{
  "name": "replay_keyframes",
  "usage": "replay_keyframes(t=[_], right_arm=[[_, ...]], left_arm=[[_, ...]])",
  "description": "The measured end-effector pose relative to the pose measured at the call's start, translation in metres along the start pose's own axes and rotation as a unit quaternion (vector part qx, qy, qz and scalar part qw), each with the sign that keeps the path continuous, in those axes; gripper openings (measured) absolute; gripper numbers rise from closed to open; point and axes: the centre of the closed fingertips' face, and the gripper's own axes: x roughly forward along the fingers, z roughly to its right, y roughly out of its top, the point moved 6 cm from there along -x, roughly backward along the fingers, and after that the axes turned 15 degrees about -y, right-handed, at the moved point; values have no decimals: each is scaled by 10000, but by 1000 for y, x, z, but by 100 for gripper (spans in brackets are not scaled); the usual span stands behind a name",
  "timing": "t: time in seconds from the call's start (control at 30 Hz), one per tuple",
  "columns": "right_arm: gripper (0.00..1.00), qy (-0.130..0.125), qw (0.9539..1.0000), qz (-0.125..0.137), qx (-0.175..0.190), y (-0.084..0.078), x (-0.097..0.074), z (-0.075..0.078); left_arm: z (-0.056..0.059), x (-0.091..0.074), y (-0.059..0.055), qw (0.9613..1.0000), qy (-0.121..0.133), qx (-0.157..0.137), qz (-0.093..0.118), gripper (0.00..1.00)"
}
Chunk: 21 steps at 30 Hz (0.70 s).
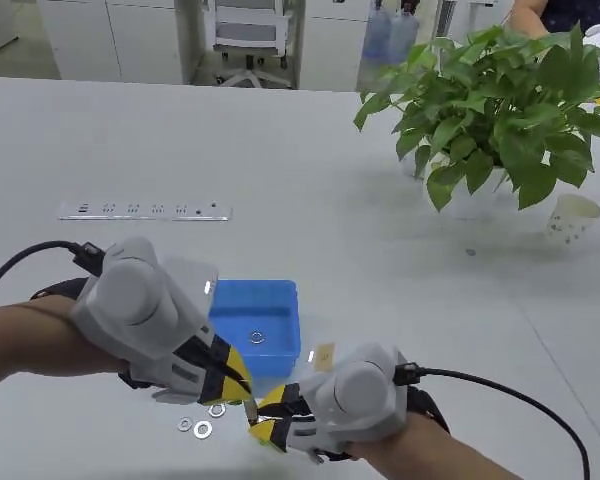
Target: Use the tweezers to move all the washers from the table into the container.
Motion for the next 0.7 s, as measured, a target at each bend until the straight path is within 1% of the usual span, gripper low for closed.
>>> replay_keyframes(t=[0.13, 0.3, 0.43, 0.5, 0.7], right_arm=[[14, 20, 10000, 30, 1, 3, -1, 1], [17, 89, 9999, 133, -36, 10, -1, 0], [16, 85, 9999, 119, -66, 11, 1, 0], [14, 59, 9999, 120, -55, 10, 1, 1], [12, 61, 9999, 109, 43, 10, 1, 3]], left_arm=[[-2, 0, 0, 10000, 23, -37, 14, 6], [-5, -1, 0, 10000, 48, -70, 2, 6], [-7, 0, 2, 10000, 36, -71, 8, 6], [-7, 0, 2, 10000, 33, -66, 4, 6], [-8, 0, 2, 10000, 19, -66, 8, 6]])
